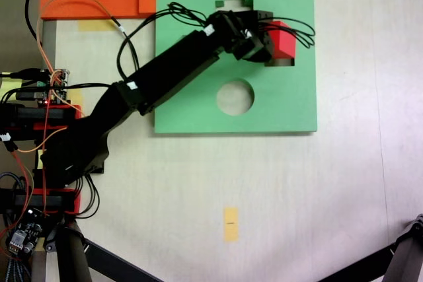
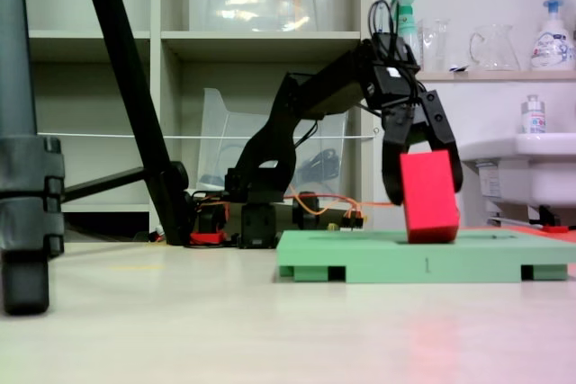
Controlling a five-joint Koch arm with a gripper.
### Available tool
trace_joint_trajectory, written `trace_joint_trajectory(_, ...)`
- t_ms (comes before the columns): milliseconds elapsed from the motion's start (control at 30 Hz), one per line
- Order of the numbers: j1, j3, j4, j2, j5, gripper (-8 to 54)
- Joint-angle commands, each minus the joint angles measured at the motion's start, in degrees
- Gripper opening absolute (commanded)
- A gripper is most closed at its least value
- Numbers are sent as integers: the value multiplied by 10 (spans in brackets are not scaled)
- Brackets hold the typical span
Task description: Put the square block into the corresponding hole
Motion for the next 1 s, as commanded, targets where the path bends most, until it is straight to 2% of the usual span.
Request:
trace_joint_trajectory(0, -12, -11, 24, 10, 6, 120)
trace_joint_trajectory(533, -4, -11, 94, 41, -42, 119)
trace_joint_trajectory(667, 1, -11, 93, 31, -73, 120)
trace_joint_trajectory(967, 5, -12, 68, -1, -64, 120)
